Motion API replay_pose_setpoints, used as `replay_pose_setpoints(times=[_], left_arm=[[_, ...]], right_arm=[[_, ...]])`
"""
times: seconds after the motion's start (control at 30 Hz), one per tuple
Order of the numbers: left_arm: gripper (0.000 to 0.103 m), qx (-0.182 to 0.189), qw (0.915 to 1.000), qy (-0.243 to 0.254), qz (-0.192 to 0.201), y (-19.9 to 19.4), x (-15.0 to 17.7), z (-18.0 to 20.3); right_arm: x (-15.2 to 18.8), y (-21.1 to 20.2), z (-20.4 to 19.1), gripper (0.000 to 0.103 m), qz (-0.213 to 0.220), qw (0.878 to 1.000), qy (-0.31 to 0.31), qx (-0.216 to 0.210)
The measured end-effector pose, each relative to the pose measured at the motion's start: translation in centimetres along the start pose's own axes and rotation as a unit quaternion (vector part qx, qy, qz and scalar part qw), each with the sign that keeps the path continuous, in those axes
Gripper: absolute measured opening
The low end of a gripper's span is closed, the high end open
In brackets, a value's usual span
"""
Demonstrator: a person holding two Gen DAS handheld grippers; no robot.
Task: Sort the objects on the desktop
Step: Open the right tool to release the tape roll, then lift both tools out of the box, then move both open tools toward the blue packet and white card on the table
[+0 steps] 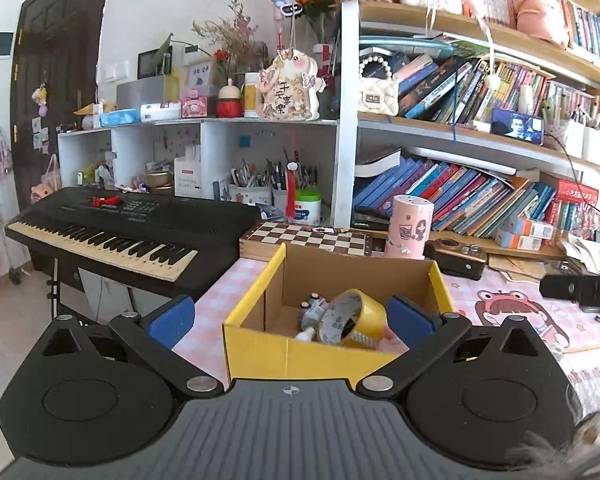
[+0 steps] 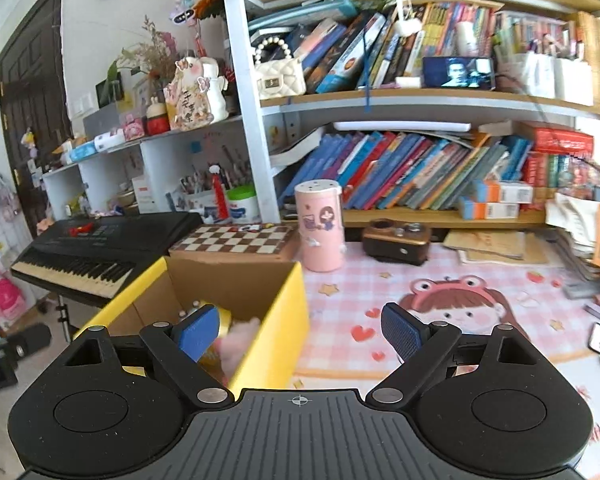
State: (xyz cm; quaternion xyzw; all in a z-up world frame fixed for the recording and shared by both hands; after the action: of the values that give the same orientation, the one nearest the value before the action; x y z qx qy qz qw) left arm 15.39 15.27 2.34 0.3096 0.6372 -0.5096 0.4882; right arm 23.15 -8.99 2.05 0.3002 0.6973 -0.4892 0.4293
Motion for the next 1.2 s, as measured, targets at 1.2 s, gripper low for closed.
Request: replay_pose_setpoints(times=[1.2], left_arm=[[0.103,0.013,0.9975,0.016,-0.068,-9.6,8.7,0.3]], right_arm=[[12.6,-9.1,-4.3,0.090,-0.110,0.991,-0.051,0.056]])
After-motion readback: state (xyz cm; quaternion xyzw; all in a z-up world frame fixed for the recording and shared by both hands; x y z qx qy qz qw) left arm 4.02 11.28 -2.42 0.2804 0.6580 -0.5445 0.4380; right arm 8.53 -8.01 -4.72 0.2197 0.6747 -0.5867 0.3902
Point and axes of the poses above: each gripper's, at about its wrist camera, not at the fingertips, and y roughly the way its jaws point, z to its right, x to its underside, the point moved 7 cm from there along y, roughly the way its jaws point, and after that the axes turned 4 degrees about -x, right-handed, at the moved point
